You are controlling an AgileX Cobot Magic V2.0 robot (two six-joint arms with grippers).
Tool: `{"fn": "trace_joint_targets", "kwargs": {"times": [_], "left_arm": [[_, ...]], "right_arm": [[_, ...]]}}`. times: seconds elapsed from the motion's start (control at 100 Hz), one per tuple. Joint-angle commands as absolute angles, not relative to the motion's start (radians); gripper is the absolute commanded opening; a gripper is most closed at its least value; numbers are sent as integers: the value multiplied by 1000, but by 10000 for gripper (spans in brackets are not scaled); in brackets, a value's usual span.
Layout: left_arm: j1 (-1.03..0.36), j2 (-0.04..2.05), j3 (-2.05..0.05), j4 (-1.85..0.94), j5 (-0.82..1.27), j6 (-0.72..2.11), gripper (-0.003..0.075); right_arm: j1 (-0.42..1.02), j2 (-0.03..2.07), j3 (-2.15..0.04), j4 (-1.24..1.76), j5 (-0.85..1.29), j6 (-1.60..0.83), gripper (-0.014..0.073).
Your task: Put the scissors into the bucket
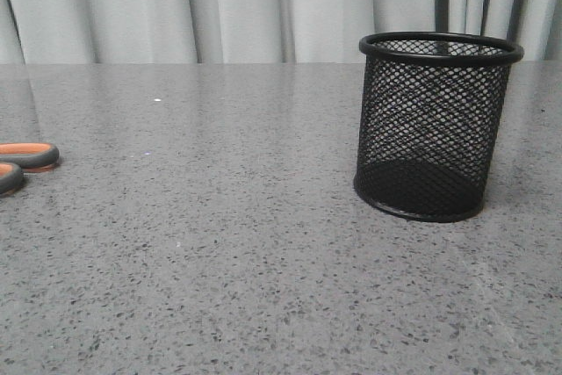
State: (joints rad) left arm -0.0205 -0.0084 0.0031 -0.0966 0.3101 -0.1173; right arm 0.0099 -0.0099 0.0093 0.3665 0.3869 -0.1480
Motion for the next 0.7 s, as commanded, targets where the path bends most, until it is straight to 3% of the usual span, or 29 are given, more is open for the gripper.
{"fn": "trace_joint_targets", "kwargs": {"times": [0.0, 0.31, 0.48, 0.69], "left_arm": [[-28, -34, 32, -102, 227, -119, -20], [-28, -34, 32, -112, 186, -119, -20], [-28, -34, 32, -320, 104, -121, -20], [-28, -34, 32, -681, 0, -121, -20]], "right_arm": [[7, -30, 27, 398, 368, -152, -51], [7, -30, 27, 398, 336, -152, -51], [7, -30, 27, 416, 75, -152, -51], [7, -30, 27, 891, -174, -152, -51]]}}
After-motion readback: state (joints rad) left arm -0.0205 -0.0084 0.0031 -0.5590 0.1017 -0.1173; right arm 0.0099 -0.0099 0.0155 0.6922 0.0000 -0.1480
